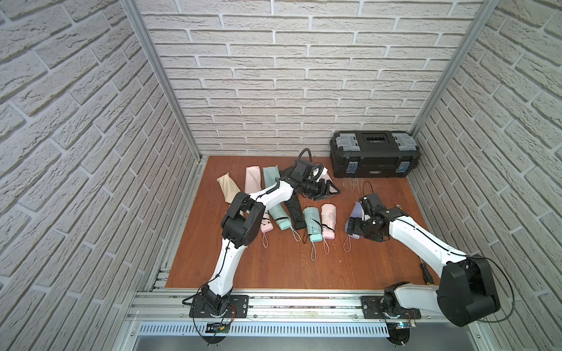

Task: Take umbrellas out of sleeves
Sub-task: Adjust the umbrella at the center of the board.

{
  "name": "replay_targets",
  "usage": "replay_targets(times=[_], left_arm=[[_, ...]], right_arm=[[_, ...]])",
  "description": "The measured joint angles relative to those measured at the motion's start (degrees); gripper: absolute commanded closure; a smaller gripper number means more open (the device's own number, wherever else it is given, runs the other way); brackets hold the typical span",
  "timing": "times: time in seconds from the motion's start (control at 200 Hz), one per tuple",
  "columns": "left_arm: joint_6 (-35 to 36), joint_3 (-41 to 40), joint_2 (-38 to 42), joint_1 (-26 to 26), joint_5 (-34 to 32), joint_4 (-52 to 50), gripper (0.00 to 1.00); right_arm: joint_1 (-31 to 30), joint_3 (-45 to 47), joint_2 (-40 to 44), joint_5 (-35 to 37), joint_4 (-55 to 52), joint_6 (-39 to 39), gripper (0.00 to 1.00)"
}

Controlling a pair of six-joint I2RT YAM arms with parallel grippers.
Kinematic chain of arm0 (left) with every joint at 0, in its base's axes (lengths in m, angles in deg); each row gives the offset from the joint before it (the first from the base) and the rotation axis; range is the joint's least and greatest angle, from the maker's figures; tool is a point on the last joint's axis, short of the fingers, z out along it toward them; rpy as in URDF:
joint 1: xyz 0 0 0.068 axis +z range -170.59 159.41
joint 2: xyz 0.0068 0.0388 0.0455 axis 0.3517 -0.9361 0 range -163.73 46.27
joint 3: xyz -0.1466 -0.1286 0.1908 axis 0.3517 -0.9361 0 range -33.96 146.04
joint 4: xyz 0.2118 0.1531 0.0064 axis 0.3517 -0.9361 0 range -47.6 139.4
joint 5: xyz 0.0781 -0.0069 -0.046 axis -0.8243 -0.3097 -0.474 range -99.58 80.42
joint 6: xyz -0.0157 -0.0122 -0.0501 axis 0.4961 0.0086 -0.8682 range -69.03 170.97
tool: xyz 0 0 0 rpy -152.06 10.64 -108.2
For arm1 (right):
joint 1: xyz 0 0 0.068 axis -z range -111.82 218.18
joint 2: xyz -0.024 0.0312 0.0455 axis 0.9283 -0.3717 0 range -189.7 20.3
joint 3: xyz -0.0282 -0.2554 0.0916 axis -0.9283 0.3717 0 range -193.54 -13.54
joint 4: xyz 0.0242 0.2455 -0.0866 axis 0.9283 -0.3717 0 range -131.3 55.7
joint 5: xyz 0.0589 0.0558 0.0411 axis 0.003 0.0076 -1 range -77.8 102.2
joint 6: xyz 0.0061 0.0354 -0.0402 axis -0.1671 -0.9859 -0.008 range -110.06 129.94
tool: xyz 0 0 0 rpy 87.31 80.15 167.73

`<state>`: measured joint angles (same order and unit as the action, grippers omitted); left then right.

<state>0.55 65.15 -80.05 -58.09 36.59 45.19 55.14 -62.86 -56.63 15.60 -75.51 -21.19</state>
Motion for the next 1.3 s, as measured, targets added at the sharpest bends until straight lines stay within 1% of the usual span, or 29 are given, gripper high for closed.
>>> replay_targets(times=[0.115, 0.24, 0.34, 0.425, 0.625, 0.85, 0.95, 1.155, 1.3], left_arm=[[0.00, -1.16, 0.00, 0.00, -0.33, 0.17, 0.28], [0.09, -3.37, 0.20, 0.00, -1.27, 0.15, 0.28], [0.11, -5.79, 0.92, -0.02, -2.21, 0.02, 0.28], [0.33, -7.76, 2.14, -0.02, -2.80, -0.13, 0.28], [0.72, -9.07, 4.74, -0.02, -3.52, 0.09, 0.28], [0.72, -9.07, 4.92, -0.13, -3.50, 0.37, 0.28], [0.72, -9.07, 4.92, -0.13, -3.50, 0.37, 0.28], [0.70, -9.07, 4.92, -0.13, -3.45, 0.44, 0.28], [0.72, -9.07, 4.92, -0.13, -3.45, 0.72, 0.28]], right_arm=[[-0.20, -4.31, -5.99, 2.86, 0.33, -1.07, 0.01], [-0.22, -8.48, -14.75, 4.20, 1.03, -1.77, 0.02], [-0.26, -8.79, -19.23, 4.44, 1.51, -2.73, 0.02], [-0.26, -7.78, -20.04, 4.79, 1.40, -3.32, 0.02], [-0.24, -5.97, -18.27, 6.86, 0.85, -4.52, 0.03], [0.48, -1.70, -12.83, 9.40, -0.31, -5.11, 0.03], [0.90, -0.11, -10.40, 9.68, -0.81, -5.05, 0.04], [1.09, 3.69, -3.34, 5.68, -0.63, -3.78, 0.12], [1.07, 6.95, 2.51, 1.60, -0.83, -2.60, 0.19]])
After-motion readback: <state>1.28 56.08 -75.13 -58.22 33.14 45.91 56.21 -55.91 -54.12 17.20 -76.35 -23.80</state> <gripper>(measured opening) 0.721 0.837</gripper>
